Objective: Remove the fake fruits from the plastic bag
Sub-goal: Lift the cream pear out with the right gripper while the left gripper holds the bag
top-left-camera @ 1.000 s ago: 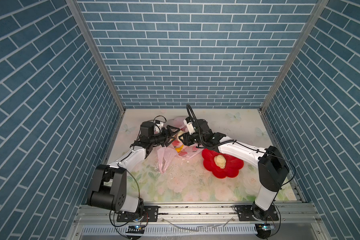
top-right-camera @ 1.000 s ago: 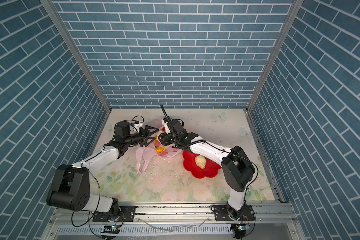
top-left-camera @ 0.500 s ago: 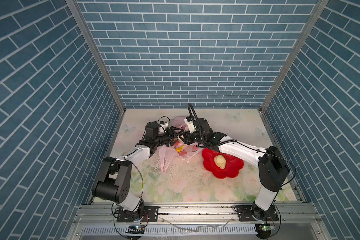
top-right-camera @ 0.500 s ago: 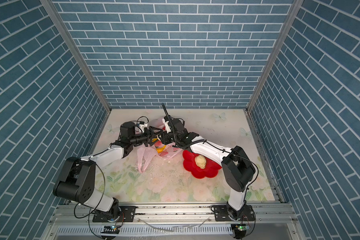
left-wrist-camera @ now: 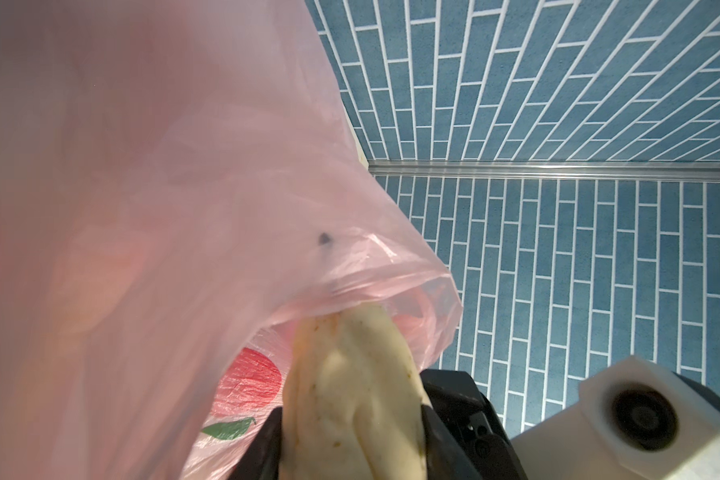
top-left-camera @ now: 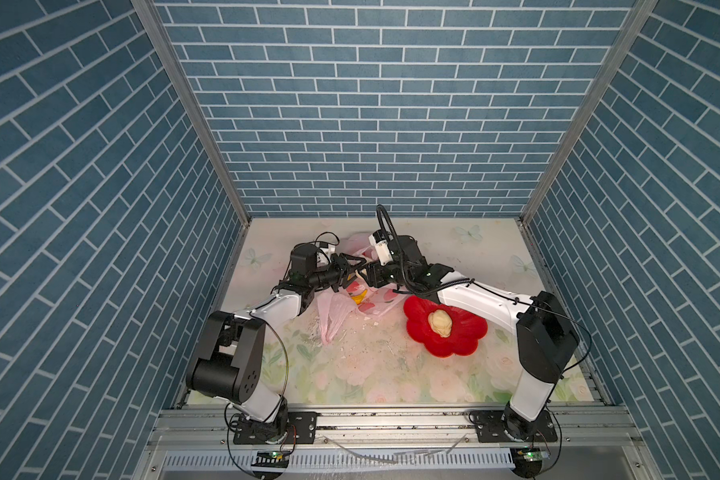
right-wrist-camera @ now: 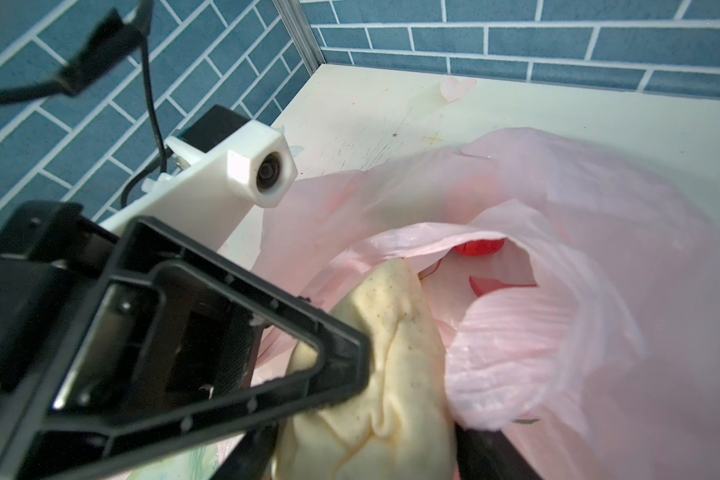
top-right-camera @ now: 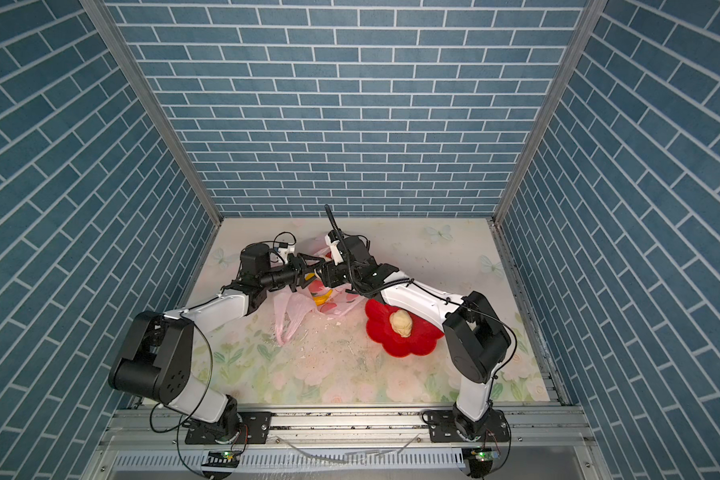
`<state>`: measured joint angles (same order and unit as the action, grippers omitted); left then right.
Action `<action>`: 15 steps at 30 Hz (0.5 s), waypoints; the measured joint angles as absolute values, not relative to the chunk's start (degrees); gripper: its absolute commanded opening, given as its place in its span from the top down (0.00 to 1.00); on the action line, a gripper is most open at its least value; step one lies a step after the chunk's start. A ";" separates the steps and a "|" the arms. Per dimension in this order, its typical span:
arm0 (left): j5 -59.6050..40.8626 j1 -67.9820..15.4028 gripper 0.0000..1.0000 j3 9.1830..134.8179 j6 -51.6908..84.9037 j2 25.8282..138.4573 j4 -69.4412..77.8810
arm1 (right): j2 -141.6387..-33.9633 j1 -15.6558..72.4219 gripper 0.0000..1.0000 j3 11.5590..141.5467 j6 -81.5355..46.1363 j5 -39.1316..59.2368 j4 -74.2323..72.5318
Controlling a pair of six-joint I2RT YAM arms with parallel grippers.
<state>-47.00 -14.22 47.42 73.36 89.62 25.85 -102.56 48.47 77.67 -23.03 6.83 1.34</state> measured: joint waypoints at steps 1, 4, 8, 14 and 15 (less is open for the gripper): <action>-47.09 -14.28 0.68 47.42 73.32 89.62 26.11 | -102.56 48.47 0.27 77.65 -23.20 6.81 1.43; -47.64 -14.59 0.68 47.42 73.34 89.60 27.03 | -102.54 48.47 0.24 77.38 -23.68 6.76 1.80; -48.12 -14.94 0.69 47.42 73.34 89.58 27.86 | -101.86 48.60 0.22 76.34 -23.77 6.57 3.40; -48.38 -14.98 0.69 47.42 73.34 88.79 27.86 | -97.86 49.19 0.21 75.20 -23.73 4.89 7.53; -48.45 -14.98 0.69 47.42 73.32 88.55 27.86 | -96.95 49.36 0.20 75.20 -23.70 4.47 8.19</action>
<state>-48.45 -14.98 47.42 73.32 88.55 27.86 -96.95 49.36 75.20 -23.70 4.47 8.19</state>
